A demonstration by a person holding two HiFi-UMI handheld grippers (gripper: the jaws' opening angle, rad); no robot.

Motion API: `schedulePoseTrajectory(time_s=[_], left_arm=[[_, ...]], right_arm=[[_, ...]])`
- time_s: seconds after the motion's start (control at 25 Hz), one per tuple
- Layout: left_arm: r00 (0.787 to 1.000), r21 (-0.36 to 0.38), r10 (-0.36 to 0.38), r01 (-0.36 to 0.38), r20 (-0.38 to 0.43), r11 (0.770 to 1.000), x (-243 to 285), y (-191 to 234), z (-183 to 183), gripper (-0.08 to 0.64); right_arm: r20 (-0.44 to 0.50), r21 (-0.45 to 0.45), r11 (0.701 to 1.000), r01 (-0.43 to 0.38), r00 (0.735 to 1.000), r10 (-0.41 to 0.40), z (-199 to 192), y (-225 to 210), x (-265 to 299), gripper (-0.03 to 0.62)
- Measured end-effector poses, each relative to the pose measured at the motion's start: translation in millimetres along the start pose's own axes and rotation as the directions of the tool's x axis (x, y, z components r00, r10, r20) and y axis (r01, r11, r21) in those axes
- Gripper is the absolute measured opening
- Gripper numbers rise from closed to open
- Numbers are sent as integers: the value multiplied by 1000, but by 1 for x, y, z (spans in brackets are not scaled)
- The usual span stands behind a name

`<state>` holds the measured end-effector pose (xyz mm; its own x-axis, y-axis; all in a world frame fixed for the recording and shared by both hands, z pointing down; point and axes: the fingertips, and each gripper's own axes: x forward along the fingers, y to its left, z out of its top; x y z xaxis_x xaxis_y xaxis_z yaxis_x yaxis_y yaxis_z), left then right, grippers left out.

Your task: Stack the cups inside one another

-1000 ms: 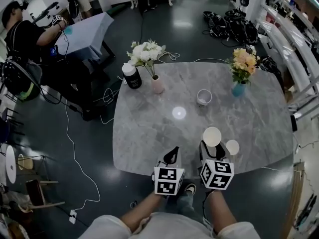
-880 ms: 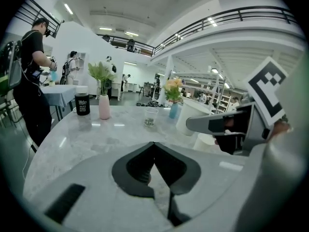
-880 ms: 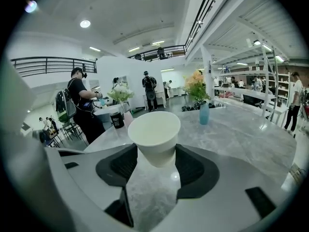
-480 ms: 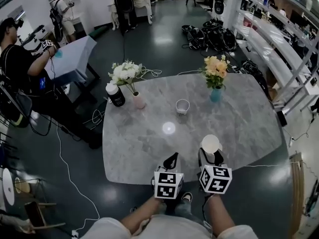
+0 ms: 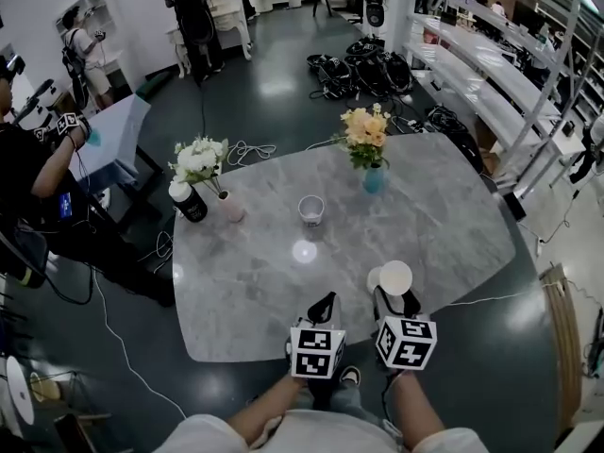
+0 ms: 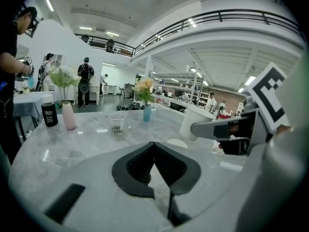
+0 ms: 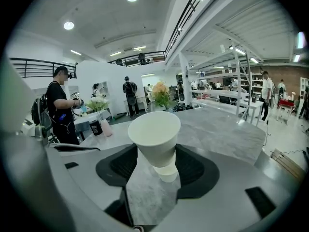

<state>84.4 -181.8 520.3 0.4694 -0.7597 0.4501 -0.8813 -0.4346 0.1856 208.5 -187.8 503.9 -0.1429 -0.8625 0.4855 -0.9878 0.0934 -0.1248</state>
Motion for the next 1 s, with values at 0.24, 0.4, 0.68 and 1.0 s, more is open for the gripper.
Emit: schedulePoseTrajectory(time_s=[0.24,0.4,0.68,1.0], left_arm=[[1000,13,-12,12,-8,1000,11,-9,-2,-5],[999,-8,-14,14,-48,1000,17,-9,-9,-5],[996,-11,-7,6,-92,1000,33,-5,-21,-5],[990,-27,-1,-3,-138,1000,50,4,-34,-5]], right_arm=[[-20,16,1000,11,1000,-11,-8,-14,2,225],[-33,21,1000,1,999,0,-13,-16,11,226],[-69,33,999,-17,997,19,-22,-19,28,227],[-111,31,999,-34,993,37,-33,-16,47,227]])
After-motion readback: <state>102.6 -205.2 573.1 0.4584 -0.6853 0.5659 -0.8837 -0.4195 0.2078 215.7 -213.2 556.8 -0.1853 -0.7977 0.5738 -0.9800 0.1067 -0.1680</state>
